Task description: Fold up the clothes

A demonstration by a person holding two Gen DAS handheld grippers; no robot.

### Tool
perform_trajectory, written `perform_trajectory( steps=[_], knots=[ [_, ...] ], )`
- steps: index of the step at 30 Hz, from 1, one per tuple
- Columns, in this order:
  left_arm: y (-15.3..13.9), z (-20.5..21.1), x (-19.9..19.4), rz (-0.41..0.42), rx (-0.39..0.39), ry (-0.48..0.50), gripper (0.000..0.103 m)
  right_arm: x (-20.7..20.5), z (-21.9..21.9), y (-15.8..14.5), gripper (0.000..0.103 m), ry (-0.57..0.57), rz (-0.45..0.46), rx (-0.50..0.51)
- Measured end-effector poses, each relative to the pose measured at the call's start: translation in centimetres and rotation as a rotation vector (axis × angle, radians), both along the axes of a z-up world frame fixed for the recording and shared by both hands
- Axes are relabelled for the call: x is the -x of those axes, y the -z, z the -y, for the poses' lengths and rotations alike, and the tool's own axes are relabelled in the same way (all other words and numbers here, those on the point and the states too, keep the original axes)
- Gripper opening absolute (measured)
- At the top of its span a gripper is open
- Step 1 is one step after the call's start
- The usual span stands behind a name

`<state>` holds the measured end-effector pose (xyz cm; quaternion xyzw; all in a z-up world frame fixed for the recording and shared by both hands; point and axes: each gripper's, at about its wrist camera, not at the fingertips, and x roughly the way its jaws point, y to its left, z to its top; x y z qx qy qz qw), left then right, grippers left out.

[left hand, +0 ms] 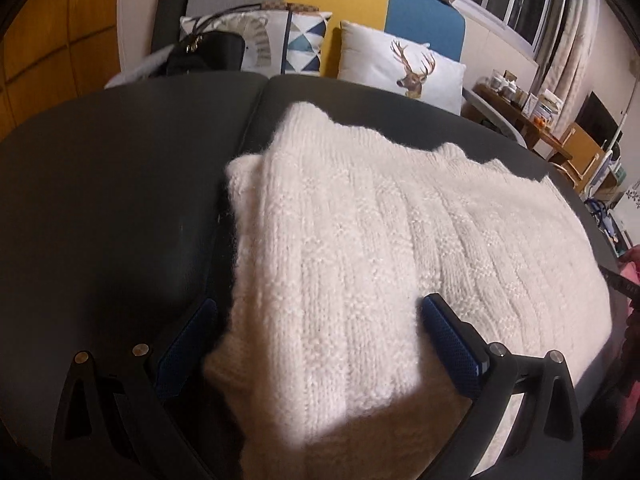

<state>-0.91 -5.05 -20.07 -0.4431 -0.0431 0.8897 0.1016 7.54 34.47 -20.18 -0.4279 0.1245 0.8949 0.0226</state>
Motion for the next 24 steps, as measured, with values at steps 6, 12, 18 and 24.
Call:
perform_trajectory(
  steps=[6,12,18,24],
  knots=[
    [-4.6,-2.9,1.0,-0.115,0.0,0.012,0.103,-0.3,-0.3,-3.8,0.025,0.04,-0.143,0.093],
    [-5.1,-7.2,8.3,-0.128,0.222,0.057,0.103,8.2,5.2,-4.5,0.016,-0.145,-0.085,-0.041],
    [-3.9,-7.5,10.6,-0.098,0.279,0.033,0.103,13.8,10.3,-3.5,0.016,-0.314,-0.026,0.01],
    [-3.9,-6.2,6.8,-0.195,0.191,-0.08,0.103,15.7,19.2,-3.4,0.026,-0.551,0.001,-0.084]
  ],
)
